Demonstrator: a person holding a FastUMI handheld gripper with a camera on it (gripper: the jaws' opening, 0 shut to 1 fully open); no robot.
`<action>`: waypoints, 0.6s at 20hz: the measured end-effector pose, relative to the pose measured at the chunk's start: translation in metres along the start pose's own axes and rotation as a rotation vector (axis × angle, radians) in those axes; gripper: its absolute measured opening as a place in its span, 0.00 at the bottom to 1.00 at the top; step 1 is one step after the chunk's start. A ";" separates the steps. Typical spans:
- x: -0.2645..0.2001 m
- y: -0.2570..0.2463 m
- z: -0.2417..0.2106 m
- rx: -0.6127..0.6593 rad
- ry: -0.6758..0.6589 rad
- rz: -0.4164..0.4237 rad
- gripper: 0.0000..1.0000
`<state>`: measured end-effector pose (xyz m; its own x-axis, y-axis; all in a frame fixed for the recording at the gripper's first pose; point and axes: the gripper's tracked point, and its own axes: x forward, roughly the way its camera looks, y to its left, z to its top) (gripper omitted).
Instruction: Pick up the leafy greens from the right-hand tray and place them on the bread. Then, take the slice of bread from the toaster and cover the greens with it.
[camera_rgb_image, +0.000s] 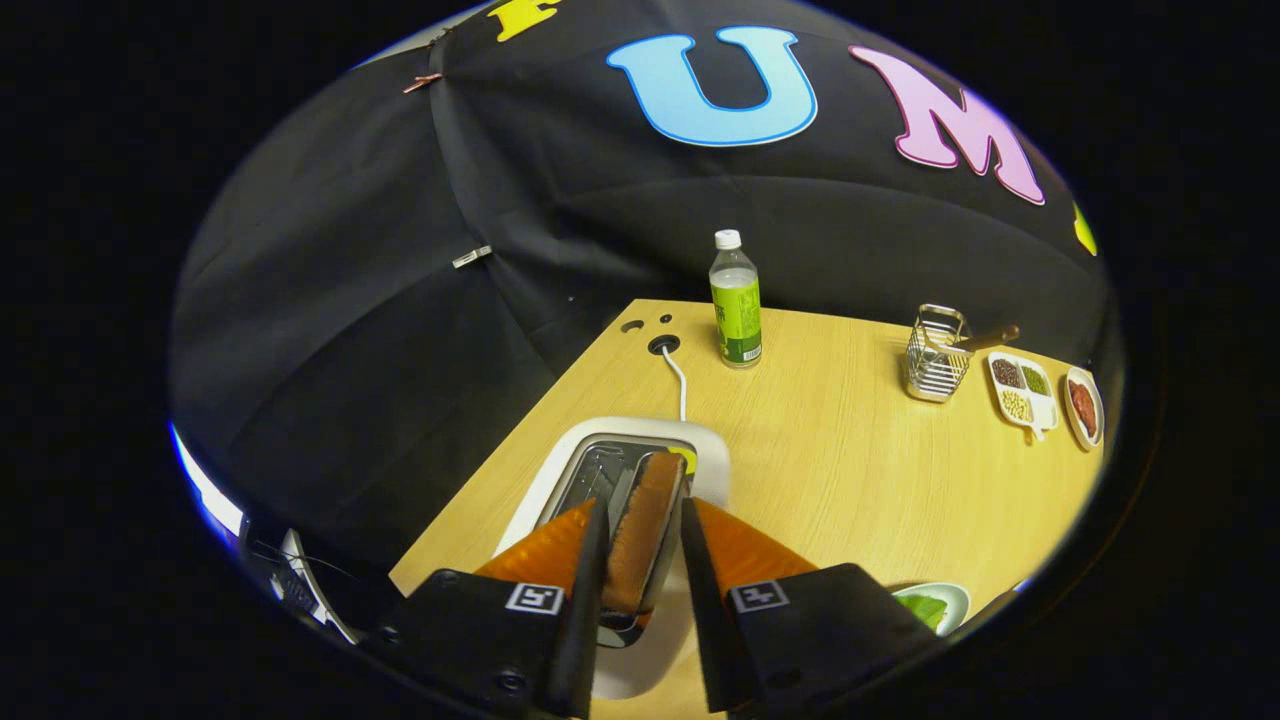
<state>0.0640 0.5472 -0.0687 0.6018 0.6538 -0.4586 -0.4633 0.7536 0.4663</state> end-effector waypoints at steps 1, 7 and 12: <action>0.000 0.001 -0.003 0.017 0.012 0.001 0.32; -0.016 0.006 0.009 -0.005 -0.033 0.005 0.17; -0.053 0.010 0.039 -0.009 -0.103 0.041 0.17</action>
<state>0.0527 0.5177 -0.0099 0.6460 0.6738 -0.3587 -0.4942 0.7273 0.4761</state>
